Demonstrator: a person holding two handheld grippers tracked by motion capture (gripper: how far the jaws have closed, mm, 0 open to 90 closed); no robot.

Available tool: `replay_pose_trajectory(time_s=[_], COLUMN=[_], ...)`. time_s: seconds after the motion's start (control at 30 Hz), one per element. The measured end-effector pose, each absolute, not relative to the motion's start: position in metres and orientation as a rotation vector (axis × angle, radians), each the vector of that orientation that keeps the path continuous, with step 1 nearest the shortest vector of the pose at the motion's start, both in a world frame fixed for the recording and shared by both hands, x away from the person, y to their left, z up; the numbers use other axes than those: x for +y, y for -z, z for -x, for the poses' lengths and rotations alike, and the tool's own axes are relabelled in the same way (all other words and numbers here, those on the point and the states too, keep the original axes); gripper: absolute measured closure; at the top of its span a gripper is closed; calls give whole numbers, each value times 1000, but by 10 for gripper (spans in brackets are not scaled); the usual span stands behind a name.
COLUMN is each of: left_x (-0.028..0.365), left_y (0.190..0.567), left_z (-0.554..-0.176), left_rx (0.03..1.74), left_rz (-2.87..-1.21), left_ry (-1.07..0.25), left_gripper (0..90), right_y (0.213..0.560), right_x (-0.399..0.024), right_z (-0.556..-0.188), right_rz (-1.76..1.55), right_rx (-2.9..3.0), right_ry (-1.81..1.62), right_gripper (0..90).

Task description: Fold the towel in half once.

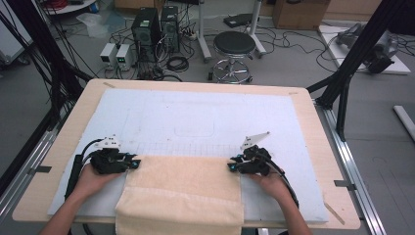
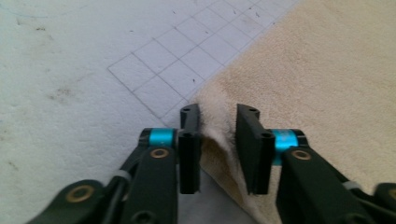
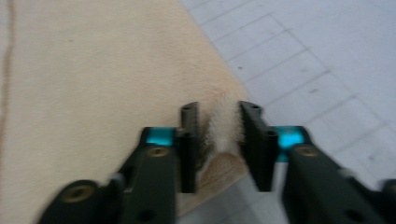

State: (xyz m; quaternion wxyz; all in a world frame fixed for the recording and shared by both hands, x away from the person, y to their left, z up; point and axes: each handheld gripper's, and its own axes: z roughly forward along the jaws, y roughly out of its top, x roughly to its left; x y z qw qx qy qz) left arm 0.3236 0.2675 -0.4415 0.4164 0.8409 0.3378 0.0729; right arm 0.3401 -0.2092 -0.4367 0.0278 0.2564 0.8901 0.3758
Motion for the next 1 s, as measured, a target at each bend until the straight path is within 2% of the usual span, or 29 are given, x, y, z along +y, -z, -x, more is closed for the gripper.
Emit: replay_pose_trajectory(time_s=[0.07,0.27,0.4,0.57,0.77,0.8,0.87,1.0], left_x=[267,265,258,245,237,237,238,246], left_y=[440,427,410,387,372,375,384,395], left_z=[-323,-338,-370,-408,-445,-448,-451,-444], left_rx=[843,907,974,997,1052,1059,1094,1092], left_rz=[-2113,-2039,-1967,-1968,-1956,-1956,-2012,-2033], left_ry=[-194,-305,-362,-428,-463,-454,-443,-434], left_gripper=[813,848,849,851,844,822,697,589], right_y=[435,415,398,385,363,365,373,384], right_x=[-208,-212,-212,-218,-221,-221,-222,-225], right_z=[-339,-349,-378,-429,-463,-467,-471,-465], right_rz=[-771,-768,-792,-895,-949,-957,-1002,-999], right_rx=[2756,2691,2619,2568,2496,2501,2493,2524], right_ry=[-1158,-1145,-1119,-1064,-1106,-1109,-1076,-1122], right_gripper=[822,858,858,859,855,824,659,559])
